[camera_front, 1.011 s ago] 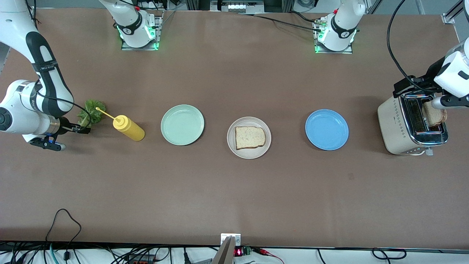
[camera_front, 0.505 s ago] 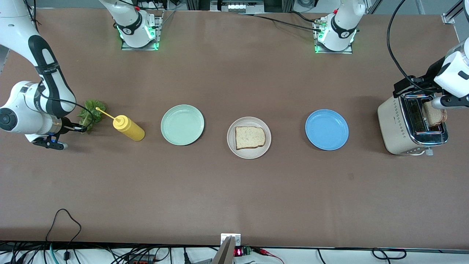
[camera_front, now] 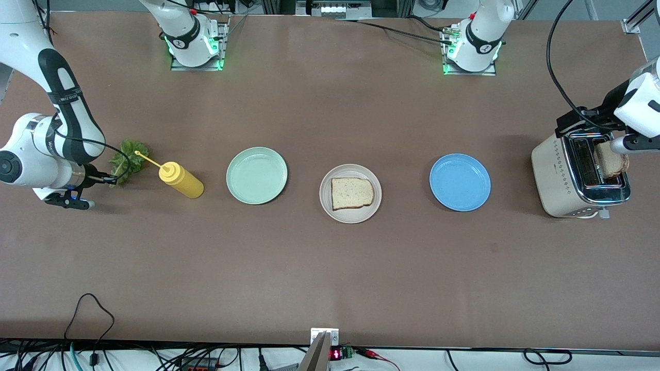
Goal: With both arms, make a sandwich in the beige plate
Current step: 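Grasp the green lettuce leaf with the right gripper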
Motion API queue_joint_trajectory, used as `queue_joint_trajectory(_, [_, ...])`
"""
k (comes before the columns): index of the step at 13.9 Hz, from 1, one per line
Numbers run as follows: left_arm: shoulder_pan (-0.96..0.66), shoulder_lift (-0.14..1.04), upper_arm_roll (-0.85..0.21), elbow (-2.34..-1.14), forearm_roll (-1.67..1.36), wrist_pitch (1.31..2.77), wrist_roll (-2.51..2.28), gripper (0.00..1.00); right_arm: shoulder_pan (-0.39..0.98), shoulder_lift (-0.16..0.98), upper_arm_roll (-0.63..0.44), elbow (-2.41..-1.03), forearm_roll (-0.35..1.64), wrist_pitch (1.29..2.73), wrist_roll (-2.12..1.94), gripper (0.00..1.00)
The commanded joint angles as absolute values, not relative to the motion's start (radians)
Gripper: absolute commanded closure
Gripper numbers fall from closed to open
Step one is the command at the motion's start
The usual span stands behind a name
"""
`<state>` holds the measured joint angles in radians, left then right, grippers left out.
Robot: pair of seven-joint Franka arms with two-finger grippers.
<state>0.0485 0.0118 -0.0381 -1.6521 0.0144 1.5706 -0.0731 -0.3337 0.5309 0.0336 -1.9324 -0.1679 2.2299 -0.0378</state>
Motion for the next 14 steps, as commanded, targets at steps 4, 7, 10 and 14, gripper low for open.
queue_joint_trajectory(4, [0.052, 0.014, -0.038, -1.643, 0.011, 1.555, -0.081, 0.0, -0.344, 0.433, 0.041, -1.933, -0.184, 2.203, -0.181, 1.0])
queue_joint_trajectory(7, [0.052, 0.012, -0.04, -1.64, 0.011, 1.554, -0.081, 0.0, -0.351, 0.373, 0.04, -1.884, -0.173, 2.088, -0.279, 1.0])
queue_joint_trajectory(10, [0.052, 0.012, -0.043, -1.637, 0.008, 1.56, -0.081, 0.0, -0.359, 0.344, 0.041, -1.792, -0.152, 1.943, -0.353, 1.0])
queue_joint_trajectory(14, [0.06, 0.005, -0.041, -1.647, -0.07, 1.589, -0.081, 0.0, -0.357, 0.299, 0.04, -1.64, -0.058, 1.685, -0.425, 1.0])
